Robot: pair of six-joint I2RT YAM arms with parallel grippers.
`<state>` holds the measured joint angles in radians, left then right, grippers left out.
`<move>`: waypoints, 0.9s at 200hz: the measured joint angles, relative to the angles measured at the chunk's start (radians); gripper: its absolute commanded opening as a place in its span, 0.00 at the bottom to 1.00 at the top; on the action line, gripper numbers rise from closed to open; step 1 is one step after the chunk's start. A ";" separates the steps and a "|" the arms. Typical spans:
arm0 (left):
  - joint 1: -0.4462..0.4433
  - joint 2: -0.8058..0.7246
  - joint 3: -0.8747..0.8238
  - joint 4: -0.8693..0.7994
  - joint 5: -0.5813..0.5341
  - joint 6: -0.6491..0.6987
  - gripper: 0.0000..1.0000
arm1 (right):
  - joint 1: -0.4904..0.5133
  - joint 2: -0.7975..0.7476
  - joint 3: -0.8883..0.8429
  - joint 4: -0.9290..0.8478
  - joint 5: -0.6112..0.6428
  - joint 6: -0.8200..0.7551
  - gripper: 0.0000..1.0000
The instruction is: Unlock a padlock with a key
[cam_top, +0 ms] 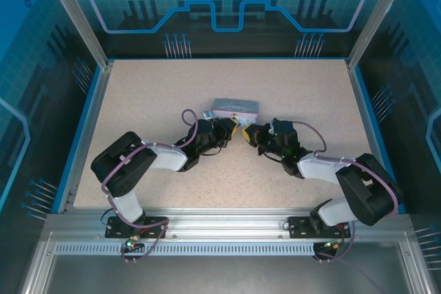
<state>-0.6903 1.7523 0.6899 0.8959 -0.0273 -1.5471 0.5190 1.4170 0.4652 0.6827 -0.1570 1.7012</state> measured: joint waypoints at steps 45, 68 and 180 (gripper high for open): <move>0.000 0.000 0.000 0.000 -0.004 0.000 0.00 | 0.000 0.011 0.001 0.016 0.000 0.000 0.00; 0.000 0.000 0.000 0.000 -0.009 0.000 0.00 | 0.000 0.022 0.003 0.028 -0.001 0.000 0.00; -0.001 0.003 0.000 0.006 -0.048 -0.001 0.00 | 0.003 0.068 0.079 -0.033 -0.008 -0.064 0.00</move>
<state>-0.6910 1.7554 0.6899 0.9024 -0.0753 -1.5478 0.5217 1.4853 0.5446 0.6495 -0.1646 1.6367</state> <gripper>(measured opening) 0.129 0.063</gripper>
